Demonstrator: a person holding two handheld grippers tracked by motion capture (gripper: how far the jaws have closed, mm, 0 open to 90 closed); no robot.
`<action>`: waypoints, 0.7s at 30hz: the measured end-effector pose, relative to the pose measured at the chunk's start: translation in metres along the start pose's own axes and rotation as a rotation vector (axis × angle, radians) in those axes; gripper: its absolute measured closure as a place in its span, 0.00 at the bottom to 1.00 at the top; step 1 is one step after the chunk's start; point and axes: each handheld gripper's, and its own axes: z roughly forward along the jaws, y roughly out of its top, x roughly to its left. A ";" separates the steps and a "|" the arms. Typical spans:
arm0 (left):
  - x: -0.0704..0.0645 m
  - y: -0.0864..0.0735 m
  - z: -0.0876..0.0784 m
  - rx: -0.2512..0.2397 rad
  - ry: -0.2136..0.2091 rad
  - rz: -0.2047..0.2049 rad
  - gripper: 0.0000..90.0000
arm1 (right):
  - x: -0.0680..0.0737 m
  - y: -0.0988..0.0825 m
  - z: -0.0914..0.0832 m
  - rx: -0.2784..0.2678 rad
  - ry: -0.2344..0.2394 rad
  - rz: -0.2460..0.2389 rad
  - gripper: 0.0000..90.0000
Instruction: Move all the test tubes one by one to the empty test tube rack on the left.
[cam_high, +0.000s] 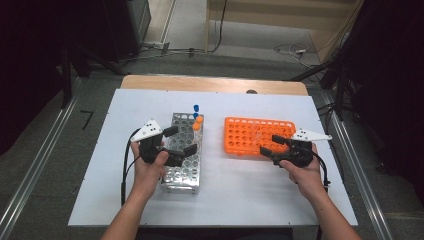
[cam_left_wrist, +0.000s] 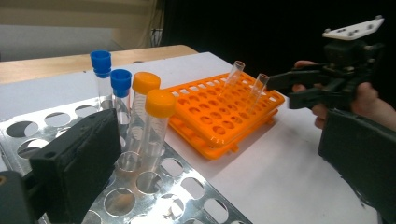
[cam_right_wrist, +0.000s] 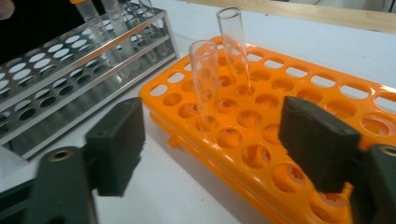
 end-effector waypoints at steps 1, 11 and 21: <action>0.000 0.000 -0.001 -0.004 0.000 0.002 0.00 | 0.000 0.000 0.003 -0.002 0.000 0.009 0.34; -0.001 0.000 -0.002 -0.009 -0.010 0.003 0.00 | 0.004 -0.003 0.027 0.007 -0.024 0.013 0.60; -0.003 0.001 -0.001 -0.005 -0.009 0.007 0.00 | 0.011 -0.006 0.042 0.022 -0.061 0.004 0.73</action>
